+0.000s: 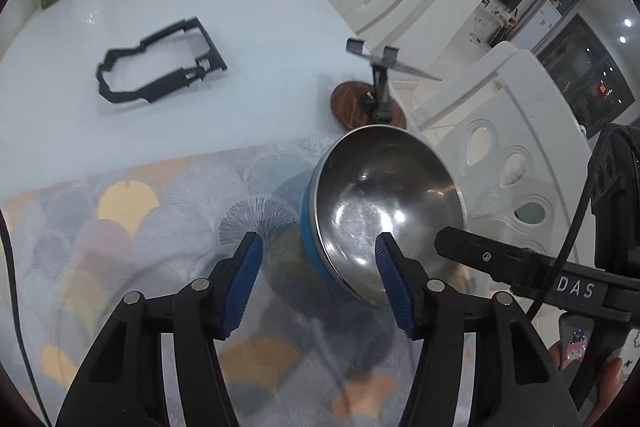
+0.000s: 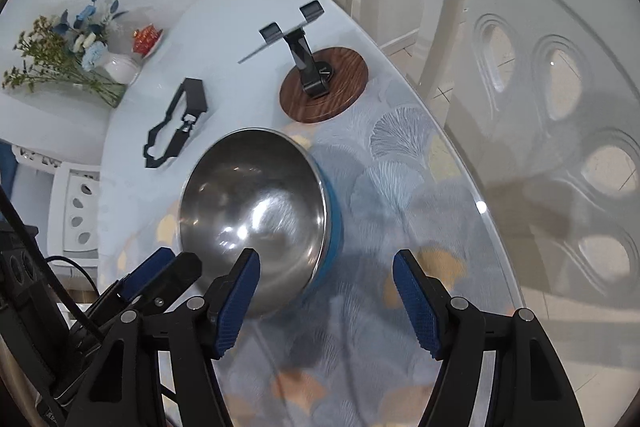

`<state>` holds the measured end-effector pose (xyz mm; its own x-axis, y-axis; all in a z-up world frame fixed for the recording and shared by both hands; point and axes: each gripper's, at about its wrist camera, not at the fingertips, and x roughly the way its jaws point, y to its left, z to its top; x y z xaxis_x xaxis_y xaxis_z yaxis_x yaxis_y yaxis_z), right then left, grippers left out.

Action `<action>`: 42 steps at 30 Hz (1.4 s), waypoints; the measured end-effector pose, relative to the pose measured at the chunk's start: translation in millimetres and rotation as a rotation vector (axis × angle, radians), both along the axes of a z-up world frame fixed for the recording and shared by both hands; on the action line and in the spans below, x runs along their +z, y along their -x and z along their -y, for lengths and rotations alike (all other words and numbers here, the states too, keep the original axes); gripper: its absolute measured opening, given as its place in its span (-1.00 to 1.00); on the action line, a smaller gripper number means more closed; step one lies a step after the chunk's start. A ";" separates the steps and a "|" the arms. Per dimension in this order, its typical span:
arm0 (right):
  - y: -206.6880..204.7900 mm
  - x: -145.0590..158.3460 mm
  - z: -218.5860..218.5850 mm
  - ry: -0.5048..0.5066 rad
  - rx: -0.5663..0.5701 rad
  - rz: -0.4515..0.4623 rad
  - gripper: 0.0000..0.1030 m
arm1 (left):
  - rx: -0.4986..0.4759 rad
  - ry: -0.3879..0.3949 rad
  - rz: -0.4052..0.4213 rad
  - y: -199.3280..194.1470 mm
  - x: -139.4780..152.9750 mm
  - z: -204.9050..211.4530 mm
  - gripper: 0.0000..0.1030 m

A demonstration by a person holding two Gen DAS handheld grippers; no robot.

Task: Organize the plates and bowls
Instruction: 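Lift the blue steel bowl upright with both grippers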

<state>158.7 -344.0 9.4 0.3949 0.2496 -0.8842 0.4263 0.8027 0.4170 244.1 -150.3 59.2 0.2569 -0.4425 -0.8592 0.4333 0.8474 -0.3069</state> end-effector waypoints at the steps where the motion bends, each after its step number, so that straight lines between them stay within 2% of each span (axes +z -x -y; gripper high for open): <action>1: -3.9 -5.0 -0.3 0.005 0.009 -0.006 0.20 | -0.002 0.001 -0.008 -2.6 -3.1 1.8 -0.01; 8: -17.1 -23.8 -8.1 0.030 0.057 -0.023 -0.13 | -0.020 0.013 -0.048 -12.8 -22.1 8.4 -0.42; 10: -18.0 -26.1 -10.3 0.041 0.071 -0.024 -0.36 | -0.024 0.035 -0.063 -14.0 -25.2 8.6 -0.58; 15: -19.4 -29.1 -12.4 0.043 0.086 -0.029 -0.59 | -0.027 0.040 -0.047 -12.2 -23.0 10.1 -0.60; 27: -7.1 -13.2 -28.5 0.054 0.109 -0.032 -0.58 | -0.021 0.047 -0.025 7.9 -3.8 -1.4 -0.60; 32: 11.4 10.9 -45.6 0.051 0.131 -0.011 -0.58 | 0.010 0.069 -0.005 31.1 18.5 -22.0 -0.60; 42: 60.1 64.4 -90.2 0.032 0.167 0.041 -0.58 | 0.045 0.084 0.088 92.2 71.9 -68.9 -0.60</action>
<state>98.6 -253.8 73.8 0.3860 0.2869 -0.8768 0.2695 0.8739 0.4046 151.9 -81.4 131.1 0.3507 -0.4982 -0.7930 0.4235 0.8396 -0.3402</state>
